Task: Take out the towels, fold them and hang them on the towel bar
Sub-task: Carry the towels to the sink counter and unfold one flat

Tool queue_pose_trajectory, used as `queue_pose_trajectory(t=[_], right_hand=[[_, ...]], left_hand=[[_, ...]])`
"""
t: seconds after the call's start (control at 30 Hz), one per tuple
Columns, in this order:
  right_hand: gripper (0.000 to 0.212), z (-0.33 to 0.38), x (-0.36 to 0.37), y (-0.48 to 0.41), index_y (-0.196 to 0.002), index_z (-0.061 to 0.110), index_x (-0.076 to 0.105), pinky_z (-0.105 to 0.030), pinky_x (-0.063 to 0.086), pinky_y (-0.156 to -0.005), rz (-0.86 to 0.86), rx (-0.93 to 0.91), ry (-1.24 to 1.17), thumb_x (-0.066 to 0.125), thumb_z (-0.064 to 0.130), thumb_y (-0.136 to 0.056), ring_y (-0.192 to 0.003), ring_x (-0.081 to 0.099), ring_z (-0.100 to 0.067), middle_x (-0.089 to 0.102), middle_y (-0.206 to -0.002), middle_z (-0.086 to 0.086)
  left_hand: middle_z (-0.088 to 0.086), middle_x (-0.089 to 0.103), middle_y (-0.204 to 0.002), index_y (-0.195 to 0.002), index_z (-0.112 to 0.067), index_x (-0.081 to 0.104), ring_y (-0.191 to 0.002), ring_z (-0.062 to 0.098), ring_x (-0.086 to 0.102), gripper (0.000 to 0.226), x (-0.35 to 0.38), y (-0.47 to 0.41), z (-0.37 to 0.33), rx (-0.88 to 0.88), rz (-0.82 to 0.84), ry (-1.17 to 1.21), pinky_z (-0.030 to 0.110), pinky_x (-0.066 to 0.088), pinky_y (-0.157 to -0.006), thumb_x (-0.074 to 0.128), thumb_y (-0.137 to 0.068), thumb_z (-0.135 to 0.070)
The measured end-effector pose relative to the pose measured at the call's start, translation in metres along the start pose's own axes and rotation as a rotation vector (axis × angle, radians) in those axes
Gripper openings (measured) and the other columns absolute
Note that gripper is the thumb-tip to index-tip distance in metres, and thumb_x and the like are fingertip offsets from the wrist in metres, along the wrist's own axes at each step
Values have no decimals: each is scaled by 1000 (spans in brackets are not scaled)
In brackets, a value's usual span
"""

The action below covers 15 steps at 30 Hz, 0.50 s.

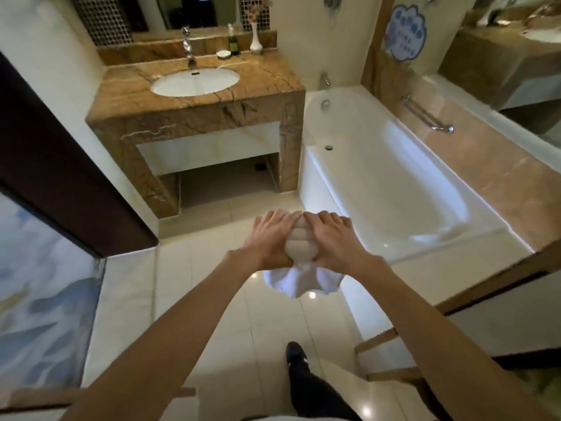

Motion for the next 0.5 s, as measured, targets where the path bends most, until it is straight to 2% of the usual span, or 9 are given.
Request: queue_pose_trajectory(t=[0.23, 0.5], right_hand=[[93, -11, -6, -90, -137, 23, 31, -42, 36, -97, -32, -112, -64, 77, 42, -59, -112, 46, -28, 48, -123, -5], [92, -6, -17, -170, -138, 26, 31, -36, 30, -104, -35, -216, -109, 79, 34, -61, -120, 41, -24, 45, -127, -1]], left_hand=[[-3, 37, -132, -142, -30, 27, -121, 21, 31, 95, -26, -52, 47, -139, -59, 21, 32, 26, -95, 74, -62, -47], [-2, 36, -132, -143, -28, 26, -120, 20, 32, 96, -46, -95, 104, -236, -103, -16, 34, 30, -97, 73, -60, -40]])
Point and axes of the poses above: each hand's wrist, its own y-axis away from the middle knuckle, its own x-axis out of the palm, z = x × y, the point moved 8 cm from there along -y, towards the middle knuckle
